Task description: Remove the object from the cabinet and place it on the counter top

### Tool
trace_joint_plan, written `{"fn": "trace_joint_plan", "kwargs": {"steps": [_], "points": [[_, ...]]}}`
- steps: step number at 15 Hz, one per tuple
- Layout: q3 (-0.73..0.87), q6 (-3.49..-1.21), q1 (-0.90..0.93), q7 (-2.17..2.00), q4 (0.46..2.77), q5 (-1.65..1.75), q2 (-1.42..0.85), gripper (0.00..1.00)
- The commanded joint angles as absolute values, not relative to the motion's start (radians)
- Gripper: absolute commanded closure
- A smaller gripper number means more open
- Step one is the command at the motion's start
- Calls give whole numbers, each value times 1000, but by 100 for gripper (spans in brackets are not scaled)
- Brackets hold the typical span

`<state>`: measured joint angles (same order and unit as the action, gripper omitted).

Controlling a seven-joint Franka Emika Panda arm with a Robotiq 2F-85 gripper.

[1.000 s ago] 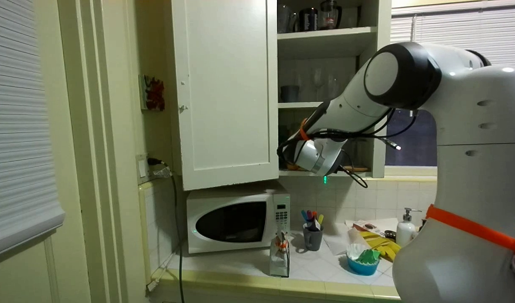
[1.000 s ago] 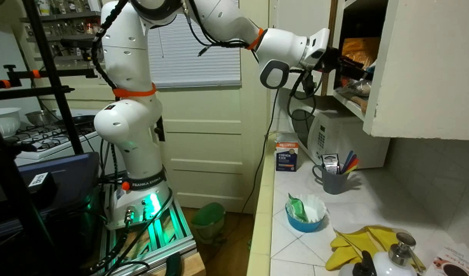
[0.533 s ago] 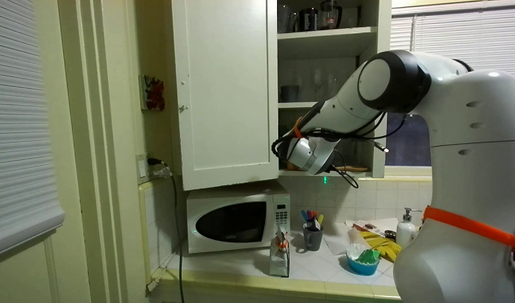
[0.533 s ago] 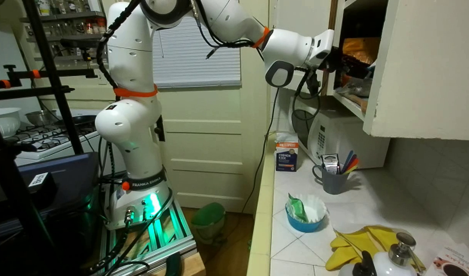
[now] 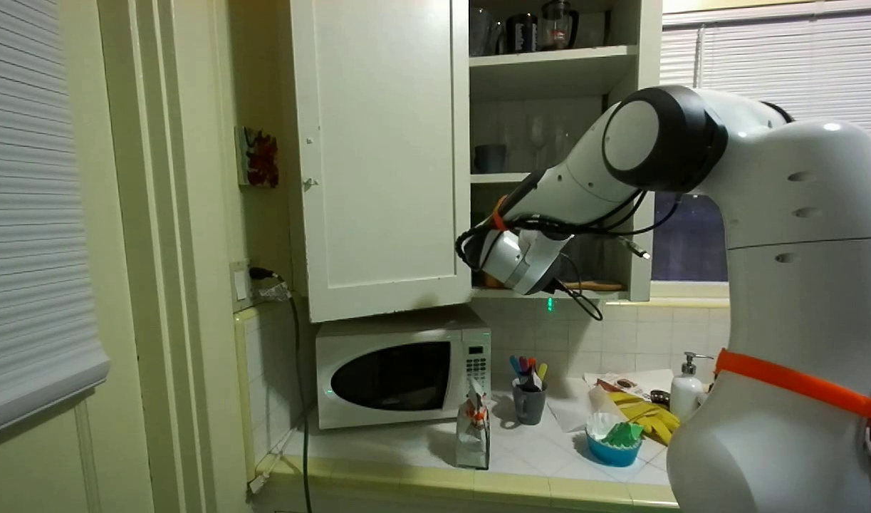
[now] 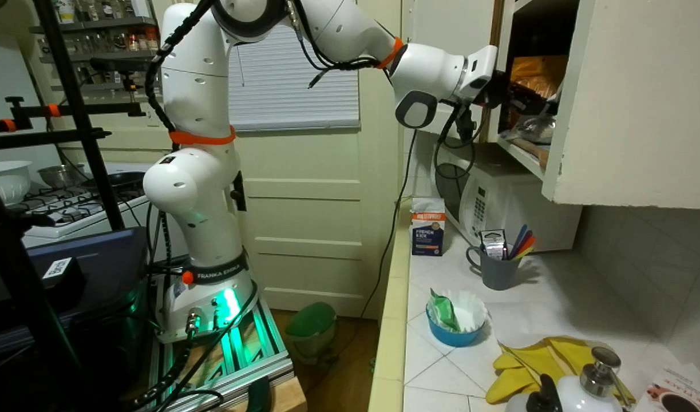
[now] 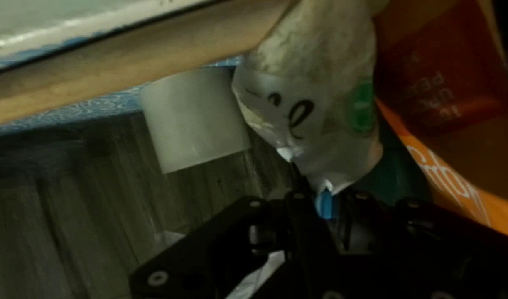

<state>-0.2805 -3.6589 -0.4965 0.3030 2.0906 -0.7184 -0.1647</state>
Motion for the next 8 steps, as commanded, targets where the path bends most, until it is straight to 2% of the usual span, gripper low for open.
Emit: {"fn": "trace_joint_plan", "kwargs": {"steps": [1, 8], "points": [[-274, -3628, -480, 332, 2070, -789, -154, 96], [-312, -3608, -500, 186, 2045, -753, -70, 96]]}}
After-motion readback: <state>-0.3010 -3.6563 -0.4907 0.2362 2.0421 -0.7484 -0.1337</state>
